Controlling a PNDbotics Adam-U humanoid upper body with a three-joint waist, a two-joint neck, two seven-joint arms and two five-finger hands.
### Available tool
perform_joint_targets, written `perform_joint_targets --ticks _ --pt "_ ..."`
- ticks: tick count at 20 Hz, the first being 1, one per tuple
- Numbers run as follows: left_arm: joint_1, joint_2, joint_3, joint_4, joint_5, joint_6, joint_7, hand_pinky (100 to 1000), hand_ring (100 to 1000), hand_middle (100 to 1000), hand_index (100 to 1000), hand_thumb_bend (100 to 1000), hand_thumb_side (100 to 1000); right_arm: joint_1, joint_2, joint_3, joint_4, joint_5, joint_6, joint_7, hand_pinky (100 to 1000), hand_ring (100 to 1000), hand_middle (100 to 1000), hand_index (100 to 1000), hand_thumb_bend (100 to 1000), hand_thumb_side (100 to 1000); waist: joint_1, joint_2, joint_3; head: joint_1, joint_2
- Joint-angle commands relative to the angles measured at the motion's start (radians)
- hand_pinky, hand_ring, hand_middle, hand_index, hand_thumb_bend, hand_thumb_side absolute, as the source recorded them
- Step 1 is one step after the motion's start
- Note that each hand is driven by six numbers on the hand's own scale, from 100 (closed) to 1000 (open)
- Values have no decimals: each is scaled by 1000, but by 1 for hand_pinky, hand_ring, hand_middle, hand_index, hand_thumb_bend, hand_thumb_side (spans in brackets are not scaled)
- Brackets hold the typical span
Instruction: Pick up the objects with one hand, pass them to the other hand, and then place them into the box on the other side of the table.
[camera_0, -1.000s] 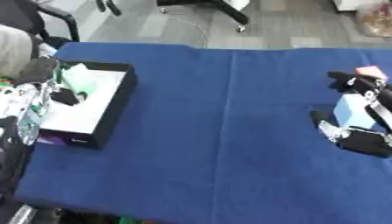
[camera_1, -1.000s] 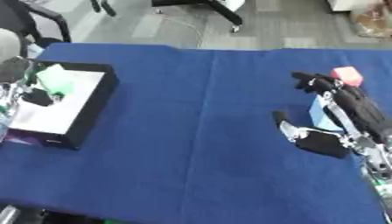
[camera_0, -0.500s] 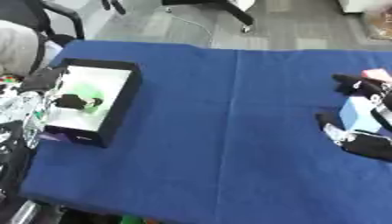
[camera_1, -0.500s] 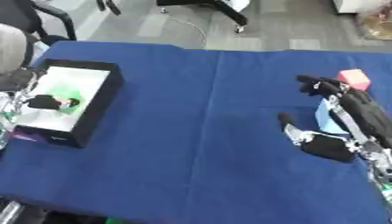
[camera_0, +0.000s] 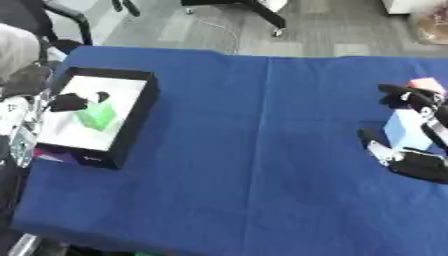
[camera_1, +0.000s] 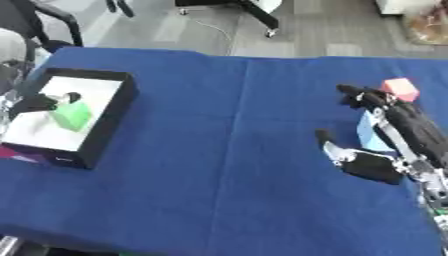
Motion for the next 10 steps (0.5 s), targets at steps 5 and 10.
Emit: perform_joint_targets --ticks 5,10 --pt "-15 -36 5 -202 147 -7 77 798 739 762 867 654 743 -2 -37 -34 -70 -19 -8 0 891 751 733 932 336 616 -18 -22 -9 -48 -2" --pt "-33 -71 -50 -305 245 -62 91 776 720 739 849 611 747 21 -93 -64 -84 -55 -34 -32 899 759 743 935 350 593 -26 -21 -15 -131 -2"
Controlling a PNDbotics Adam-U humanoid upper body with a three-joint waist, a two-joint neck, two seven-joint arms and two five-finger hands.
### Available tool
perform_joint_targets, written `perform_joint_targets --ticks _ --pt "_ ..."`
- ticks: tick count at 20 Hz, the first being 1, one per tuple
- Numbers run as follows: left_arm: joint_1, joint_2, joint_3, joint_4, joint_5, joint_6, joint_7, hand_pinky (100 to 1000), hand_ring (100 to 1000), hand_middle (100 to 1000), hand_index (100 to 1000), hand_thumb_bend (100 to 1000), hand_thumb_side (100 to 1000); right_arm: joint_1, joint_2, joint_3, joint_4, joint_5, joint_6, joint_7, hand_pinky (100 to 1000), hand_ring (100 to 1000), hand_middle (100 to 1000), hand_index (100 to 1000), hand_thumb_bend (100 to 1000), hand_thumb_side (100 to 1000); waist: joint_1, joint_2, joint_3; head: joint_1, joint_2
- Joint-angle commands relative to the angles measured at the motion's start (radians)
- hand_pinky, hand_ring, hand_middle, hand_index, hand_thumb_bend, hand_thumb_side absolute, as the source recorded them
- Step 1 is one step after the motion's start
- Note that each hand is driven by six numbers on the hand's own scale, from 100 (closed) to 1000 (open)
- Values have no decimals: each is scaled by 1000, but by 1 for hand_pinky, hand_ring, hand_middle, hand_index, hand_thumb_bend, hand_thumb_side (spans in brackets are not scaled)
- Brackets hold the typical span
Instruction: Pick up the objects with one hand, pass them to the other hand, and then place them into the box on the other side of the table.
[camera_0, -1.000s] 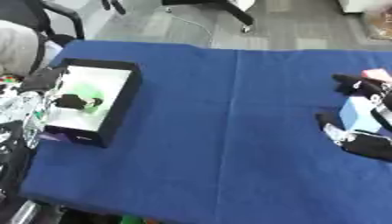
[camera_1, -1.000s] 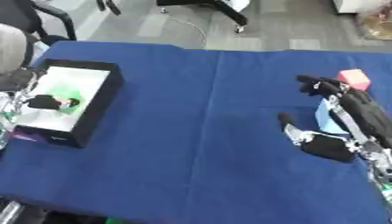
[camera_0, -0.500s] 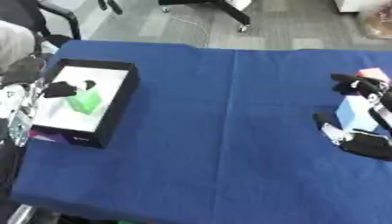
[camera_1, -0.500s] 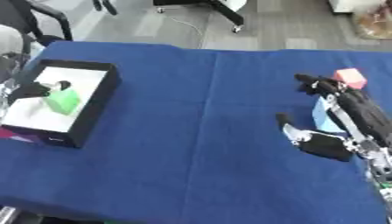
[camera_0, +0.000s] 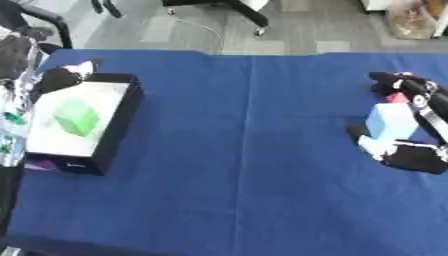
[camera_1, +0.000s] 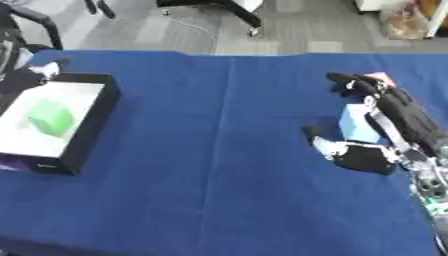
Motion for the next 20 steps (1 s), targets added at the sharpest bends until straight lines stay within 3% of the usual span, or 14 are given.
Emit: perform_joint_targets --ticks 1,6,12,17,20 --pt "-27 -5 -31 -78 63 -36 7 769 715 734 845 602 749 12 -64 -33 -26 -36 -22 -24 902 760 746 936 355 588 -18 -20 -4 -59 -2" --pt "-33 -46 -89 -132 126 -85 -16 766 713 729 842 589 759 78 -136 -73 -26 -118 -49 -43 908 777 783 946 376 584 -32 -12 -11 -158 -2" --pt "-35 -89 -142 -165 171 -132 -56 759 707 722 839 570 768 127 -205 -107 -26 -209 -14 -37 913 795 824 956 370 591 -37 -3 -13 -247 -2" --pt "-34 -114 -168 -178 189 -156 -87 757 702 714 837 557 775 126 -232 -106 -10 -258 28 0 916 814 850 964 342 569 -33 1 -11 -270 -2" --pt "-34 -127 -177 -182 196 -166 -104 755 700 712 836 550 776 108 -231 -99 25 -268 49 14 916 816 853 967 364 602 -30 2 -9 -274 -2"
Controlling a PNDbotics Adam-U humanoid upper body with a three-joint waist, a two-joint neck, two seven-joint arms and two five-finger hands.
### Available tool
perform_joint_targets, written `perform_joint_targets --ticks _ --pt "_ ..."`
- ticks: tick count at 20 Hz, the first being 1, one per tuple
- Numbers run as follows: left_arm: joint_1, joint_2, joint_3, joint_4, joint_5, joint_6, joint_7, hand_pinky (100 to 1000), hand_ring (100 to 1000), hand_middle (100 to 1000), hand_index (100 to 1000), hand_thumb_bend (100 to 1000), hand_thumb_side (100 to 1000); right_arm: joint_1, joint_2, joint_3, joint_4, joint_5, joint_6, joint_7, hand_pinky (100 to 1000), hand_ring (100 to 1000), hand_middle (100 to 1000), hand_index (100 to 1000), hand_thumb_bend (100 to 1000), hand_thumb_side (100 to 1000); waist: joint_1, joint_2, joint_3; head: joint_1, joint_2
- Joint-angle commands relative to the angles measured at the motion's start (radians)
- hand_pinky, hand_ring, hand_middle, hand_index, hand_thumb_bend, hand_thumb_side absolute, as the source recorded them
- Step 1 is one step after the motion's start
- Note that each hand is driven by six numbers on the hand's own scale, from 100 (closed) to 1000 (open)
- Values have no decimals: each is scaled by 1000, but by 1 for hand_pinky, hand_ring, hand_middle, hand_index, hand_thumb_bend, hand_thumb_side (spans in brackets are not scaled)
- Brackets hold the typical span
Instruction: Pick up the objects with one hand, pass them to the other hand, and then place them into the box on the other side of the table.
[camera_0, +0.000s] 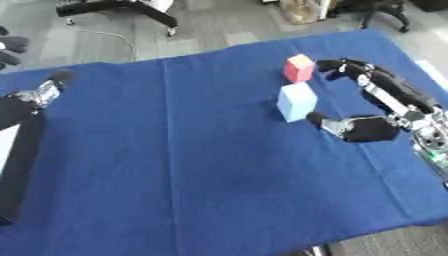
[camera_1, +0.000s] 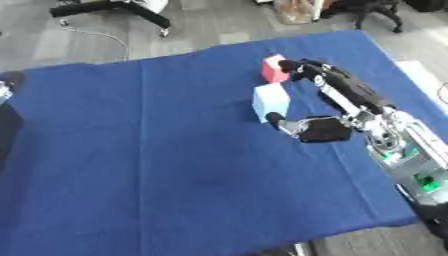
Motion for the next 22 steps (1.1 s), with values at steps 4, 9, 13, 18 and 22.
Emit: perform_joint_targets --ticks 4,9,13,18,22 --pt "-18 -12 -16 -25 15 -21 -32 753 697 709 836 540 781 -57 -42 3 73 -42 27 11 919 815 854 968 359 597 -3 0 5 -13 -3" --pt "-18 -25 -28 -25 25 -34 -48 753 696 707 836 533 786 -91 -136 21 95 -69 -53 54 930 850 884 974 384 548 -2 4 17 -24 -3" --pt "-22 -32 -35 -25 33 -43 -58 751 694 705 836 526 789 -98 -225 24 87 -50 -152 132 936 880 905 978 401 498 -3 12 30 -31 -3" --pt "-34 -47 -43 -31 46 -60 -72 751 694 704 837 519 792 -86 -287 19 97 -64 -227 213 933 885 900 972 412 473 0 33 57 -33 -3" --pt "-41 -49 -42 -35 51 -63 -75 751 694 704 837 517 792 -80 -303 16 109 -61 -246 244 931 883 895 967 415 472 1 47 69 -34 -3"
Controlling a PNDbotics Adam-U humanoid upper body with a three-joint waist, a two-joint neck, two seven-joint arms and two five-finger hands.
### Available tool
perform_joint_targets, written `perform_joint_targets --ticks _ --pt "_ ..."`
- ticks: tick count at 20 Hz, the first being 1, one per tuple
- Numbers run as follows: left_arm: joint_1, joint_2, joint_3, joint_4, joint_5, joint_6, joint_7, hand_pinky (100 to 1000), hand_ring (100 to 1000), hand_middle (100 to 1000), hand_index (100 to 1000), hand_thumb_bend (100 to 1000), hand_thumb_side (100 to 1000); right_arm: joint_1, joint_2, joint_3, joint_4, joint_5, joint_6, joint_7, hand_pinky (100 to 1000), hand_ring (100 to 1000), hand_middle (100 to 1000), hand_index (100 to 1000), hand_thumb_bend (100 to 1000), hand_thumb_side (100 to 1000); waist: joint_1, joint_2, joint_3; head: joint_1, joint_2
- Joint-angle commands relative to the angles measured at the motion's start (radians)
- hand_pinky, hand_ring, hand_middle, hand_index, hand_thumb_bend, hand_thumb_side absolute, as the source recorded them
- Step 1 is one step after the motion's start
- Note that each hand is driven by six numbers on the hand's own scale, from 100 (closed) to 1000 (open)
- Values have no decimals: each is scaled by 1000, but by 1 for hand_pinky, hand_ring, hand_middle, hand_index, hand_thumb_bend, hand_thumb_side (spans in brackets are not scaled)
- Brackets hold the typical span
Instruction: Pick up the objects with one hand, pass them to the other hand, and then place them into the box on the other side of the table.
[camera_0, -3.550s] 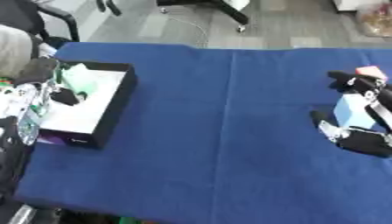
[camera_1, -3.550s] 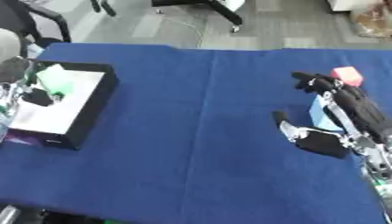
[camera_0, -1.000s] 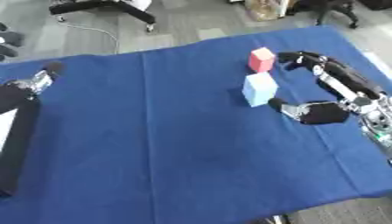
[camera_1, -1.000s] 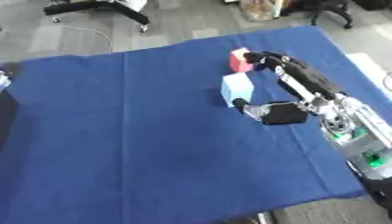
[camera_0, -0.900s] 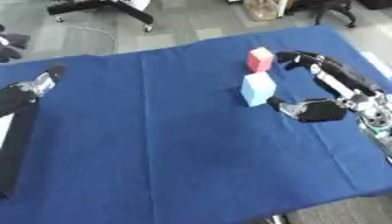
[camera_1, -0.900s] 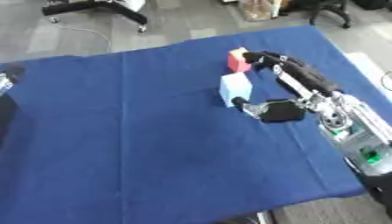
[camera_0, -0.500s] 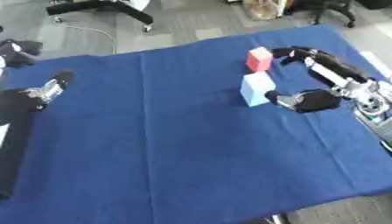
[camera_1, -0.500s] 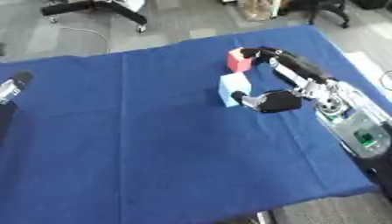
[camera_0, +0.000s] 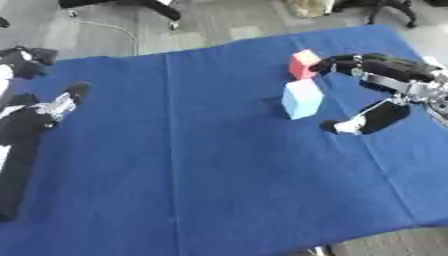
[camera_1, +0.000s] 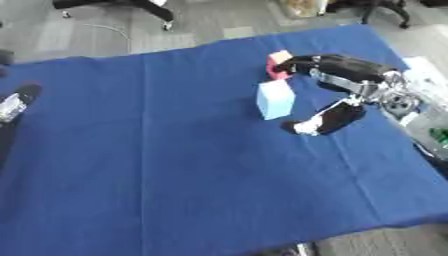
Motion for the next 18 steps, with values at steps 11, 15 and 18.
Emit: perform_joint_targets --ticks 11,15,18 --pt "-33 -6 -5 -32 23 -16 -16 753 694 705 840 512 795 -106 -23 -16 188 -21 -19 5 926 858 867 955 409 469 13 28 20 -31 -3" --pt "-37 -9 -7 -33 25 -21 -19 754 694 705 840 511 796 -137 -14 -13 244 -13 -32 -9 925 856 865 954 410 466 17 34 29 -42 -3" --pt "-39 -9 -7 -32 26 -22 -21 754 694 706 840 512 796 -148 -10 -11 270 -5 -41 -14 925 855 863 953 410 464 19 38 34 -47 -3"
